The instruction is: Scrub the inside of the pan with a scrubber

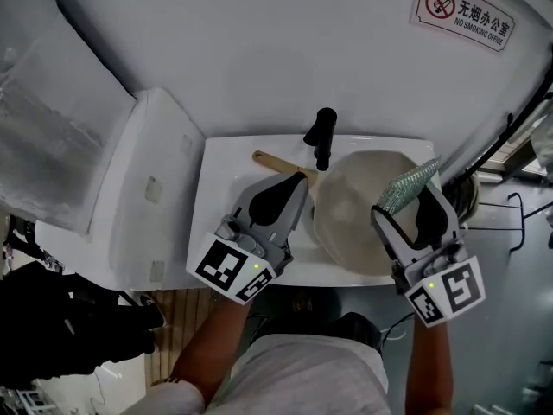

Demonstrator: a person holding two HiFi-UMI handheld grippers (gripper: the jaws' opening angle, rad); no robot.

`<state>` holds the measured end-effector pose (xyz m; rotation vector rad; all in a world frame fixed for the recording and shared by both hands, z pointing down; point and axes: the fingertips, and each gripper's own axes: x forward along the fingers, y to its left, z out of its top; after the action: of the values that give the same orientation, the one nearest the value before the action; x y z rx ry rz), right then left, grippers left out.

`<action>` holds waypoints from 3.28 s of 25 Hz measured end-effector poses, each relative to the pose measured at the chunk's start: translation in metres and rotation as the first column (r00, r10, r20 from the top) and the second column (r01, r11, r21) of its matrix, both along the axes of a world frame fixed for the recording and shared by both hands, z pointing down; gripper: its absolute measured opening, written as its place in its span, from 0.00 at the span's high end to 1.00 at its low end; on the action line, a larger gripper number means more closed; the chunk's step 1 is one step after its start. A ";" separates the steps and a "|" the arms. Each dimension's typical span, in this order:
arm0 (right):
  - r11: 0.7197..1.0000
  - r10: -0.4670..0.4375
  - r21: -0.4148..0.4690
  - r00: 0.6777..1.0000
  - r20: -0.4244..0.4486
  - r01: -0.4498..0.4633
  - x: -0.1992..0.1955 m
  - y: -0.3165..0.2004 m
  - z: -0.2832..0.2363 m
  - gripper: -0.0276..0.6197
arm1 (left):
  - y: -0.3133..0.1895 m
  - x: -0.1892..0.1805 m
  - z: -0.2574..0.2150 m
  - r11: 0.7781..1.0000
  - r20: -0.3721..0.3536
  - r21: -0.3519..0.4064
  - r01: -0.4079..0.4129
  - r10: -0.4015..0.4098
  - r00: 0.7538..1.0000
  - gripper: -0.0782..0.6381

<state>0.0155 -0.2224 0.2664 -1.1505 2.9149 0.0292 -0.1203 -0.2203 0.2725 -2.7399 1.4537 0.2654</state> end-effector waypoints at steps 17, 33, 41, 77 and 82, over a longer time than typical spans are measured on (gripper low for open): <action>0.936 0.111 -0.307 0.972 -0.205 -0.172 -0.004 -0.065 0.089 0.43 | -0.052 -0.024 0.081 0.990 0.369 -0.124 -0.074 0.115 0.922 0.86; 0.816 0.011 -0.512 0.893 -0.451 -0.269 -0.022 -0.084 0.189 0.43 | -0.082 -0.023 0.211 0.924 0.790 -0.338 -0.180 0.382 0.479 0.55; 0.777 -0.026 -0.555 0.865 -0.501 -0.298 -0.029 -0.083 0.224 0.43 | -0.099 -0.029 0.250 0.911 0.859 -0.379 -0.162 0.411 0.304 0.47; 0.653 0.051 -0.541 0.744 -0.667 -0.530 0.053 -0.102 0.250 0.43 | -0.120 -0.030 0.274 0.902 0.882 -0.394 -0.177 0.425 0.205 0.58; 0.690 -0.001 -0.546 0.754 -0.657 -0.475 0.034 -0.089 0.238 0.43 | -0.121 -0.030 0.274 0.901 0.882 -0.395 -0.180 0.426 0.202 0.58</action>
<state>0.0495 -0.3117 0.5046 -1.9832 3.3815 -0.9693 -0.1502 -0.3411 0.5460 -2.3149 0.5230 -1.4317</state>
